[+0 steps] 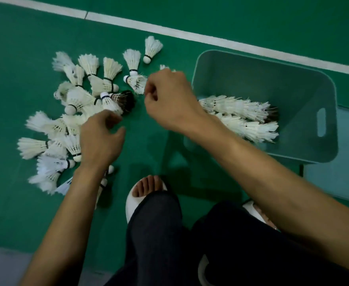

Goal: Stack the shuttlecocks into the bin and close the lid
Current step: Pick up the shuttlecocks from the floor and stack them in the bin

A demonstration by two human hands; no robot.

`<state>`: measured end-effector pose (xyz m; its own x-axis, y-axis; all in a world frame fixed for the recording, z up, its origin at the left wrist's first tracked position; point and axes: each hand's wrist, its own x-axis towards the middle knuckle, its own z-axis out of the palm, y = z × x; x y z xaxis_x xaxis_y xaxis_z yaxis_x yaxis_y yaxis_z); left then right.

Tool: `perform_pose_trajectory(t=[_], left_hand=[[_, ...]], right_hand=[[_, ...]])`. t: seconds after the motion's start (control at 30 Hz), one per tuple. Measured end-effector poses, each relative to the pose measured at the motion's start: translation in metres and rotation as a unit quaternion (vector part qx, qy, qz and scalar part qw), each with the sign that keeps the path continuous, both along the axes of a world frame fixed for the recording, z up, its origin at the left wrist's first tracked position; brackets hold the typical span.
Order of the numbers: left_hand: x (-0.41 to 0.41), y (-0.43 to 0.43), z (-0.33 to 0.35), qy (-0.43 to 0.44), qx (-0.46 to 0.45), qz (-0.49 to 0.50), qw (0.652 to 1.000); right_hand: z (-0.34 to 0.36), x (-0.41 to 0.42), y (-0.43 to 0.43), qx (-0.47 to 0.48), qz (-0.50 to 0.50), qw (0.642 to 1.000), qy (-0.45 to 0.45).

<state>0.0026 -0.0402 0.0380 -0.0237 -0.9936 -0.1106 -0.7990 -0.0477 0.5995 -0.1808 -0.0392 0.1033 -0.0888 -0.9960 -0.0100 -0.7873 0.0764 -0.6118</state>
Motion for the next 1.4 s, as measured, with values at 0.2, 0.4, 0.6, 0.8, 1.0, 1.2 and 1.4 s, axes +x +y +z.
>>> perform_pose_trajectory(t=[0.2, 0.4, 0.6, 0.8, 1.0, 1.2, 1.4], left_hand=[[0.073, 0.042, -0.022, -0.140, 0.054, 0.296, 0.943], [0.085, 0.053, -0.052, -0.065, 0.204, 0.277, 0.937], [0.052, 0.052, -0.057, 0.035, 0.122, 0.193, 0.973], [0.029, 0.055, -0.060, 0.105, 0.079, 0.001, 0.991], [0.047, 0.076, -0.045, 0.065, -0.102, 0.184, 0.975], [0.084, 0.096, -0.064, -0.035, 0.146, 0.155, 0.976], [0.058, 0.100, -0.072, -0.016, 0.053, 0.128, 0.990]], right_hand=[[-0.043, 0.058, 0.007, 0.178, 0.143, 0.973, 0.042], [-0.078, 0.091, 0.014, 0.228, 0.267, 0.932, 0.087], [-0.103, 0.101, 0.030, 0.236, 0.304, 0.919, 0.084], [-0.121, 0.072, 0.033, 0.191, 0.180, 0.956, 0.131], [-0.116, 0.058, 0.028, 0.198, 0.063, 0.972, 0.115], [-0.116, 0.061, 0.031, 0.172, 0.111, 0.968, 0.143], [-0.118, 0.057, 0.033, 0.152, 0.059, 0.977, 0.135]])
